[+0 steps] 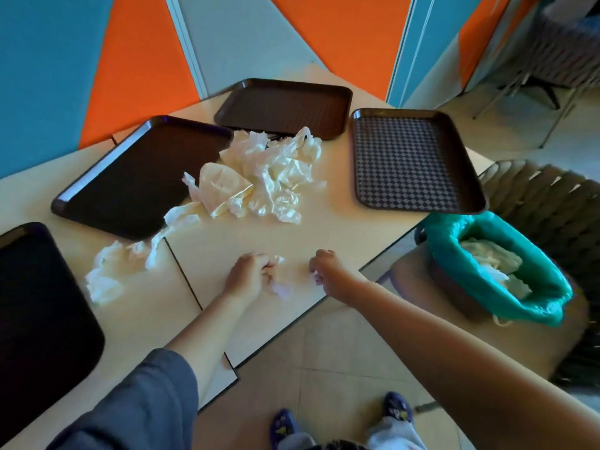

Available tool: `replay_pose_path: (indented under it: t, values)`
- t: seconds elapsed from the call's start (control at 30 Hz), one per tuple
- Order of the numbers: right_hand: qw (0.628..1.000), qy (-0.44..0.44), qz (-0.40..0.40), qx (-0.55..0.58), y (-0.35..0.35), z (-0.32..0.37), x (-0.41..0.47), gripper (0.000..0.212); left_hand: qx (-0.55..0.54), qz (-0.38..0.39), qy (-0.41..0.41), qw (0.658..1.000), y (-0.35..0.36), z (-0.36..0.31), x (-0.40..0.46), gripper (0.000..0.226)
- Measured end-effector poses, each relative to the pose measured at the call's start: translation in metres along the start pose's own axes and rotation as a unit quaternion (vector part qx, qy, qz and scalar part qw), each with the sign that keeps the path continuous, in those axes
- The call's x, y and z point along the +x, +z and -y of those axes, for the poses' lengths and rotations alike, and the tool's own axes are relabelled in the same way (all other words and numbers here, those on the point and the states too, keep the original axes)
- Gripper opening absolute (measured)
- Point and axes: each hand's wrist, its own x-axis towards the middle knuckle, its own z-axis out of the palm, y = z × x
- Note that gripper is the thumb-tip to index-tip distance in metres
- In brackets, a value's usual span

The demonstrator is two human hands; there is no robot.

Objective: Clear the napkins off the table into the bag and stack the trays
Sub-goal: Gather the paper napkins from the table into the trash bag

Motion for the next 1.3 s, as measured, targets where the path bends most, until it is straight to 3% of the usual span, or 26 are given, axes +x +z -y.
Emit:
replay_pose_path:
  t: [0.07, 0.17, 0.27, 0.43, 0.53, 0.7, 0.8, 0.97, 1.17, 1.3]
  values:
    - [0.997, 0.010, -0.059, 0.057, -0.018, -0.023, -0.020, 0.042, -0.030, 0.009, 0.017, 0.999, 0.008, -0.025, 0.011, 0.014]
    - [0.992, 0.032, -0.100, 0.075, -0.046, -0.067, -0.053, 0.051, -0.035, 0.008, 0.071, 0.997, 0.027, -0.076, 0.036, 0.021]
    - [0.981, 0.114, -0.134, 0.080, -0.070, -0.126, -0.083, 0.059, -0.035, 0.005, 0.107, 0.994, 0.053, -0.129, 0.062, 0.023]
    - [0.959, 0.222, -0.177, 0.012, -0.094, -0.228, -0.146, 0.025, -0.074, 0.027, 0.143, 0.987, 0.104, -0.231, 0.091, 0.023]
    - [0.935, 0.283, -0.212, -0.004, -0.098, -0.280, -0.182, 0.020, -0.111, 0.044, 0.124, 0.985, 0.138, -0.284, 0.105, 0.018]
    - [0.900, 0.338, -0.266, 0.072, -0.106, -0.336, -0.215, 0.018, -0.153, 0.051, 0.082, 0.983, 0.183, -0.351, 0.122, 0.011]
    - [0.893, 0.355, -0.254, 0.110, -0.105, -0.353, -0.225, 0.029, -0.169, 0.059, 0.075, 0.981, 0.203, -0.377, 0.130, 0.013]
    - [0.914, 0.353, -0.158, 0.125, -0.096, -0.373, -0.234, 0.047, -0.178, 0.072, 0.064, 0.979, 0.229, -0.401, 0.142, 0.019]
    - [0.903, 0.376, -0.159, 0.137, -0.089, -0.382, -0.251, 0.041, -0.180, 0.099, 0.063, 0.977, 0.252, -0.413, 0.148, 0.020]
    - [0.897, 0.386, -0.165, 0.138, -0.089, -0.384, -0.259, 0.039, -0.139, 0.143, 0.082, 0.976, 0.257, -0.411, 0.149, 0.048]
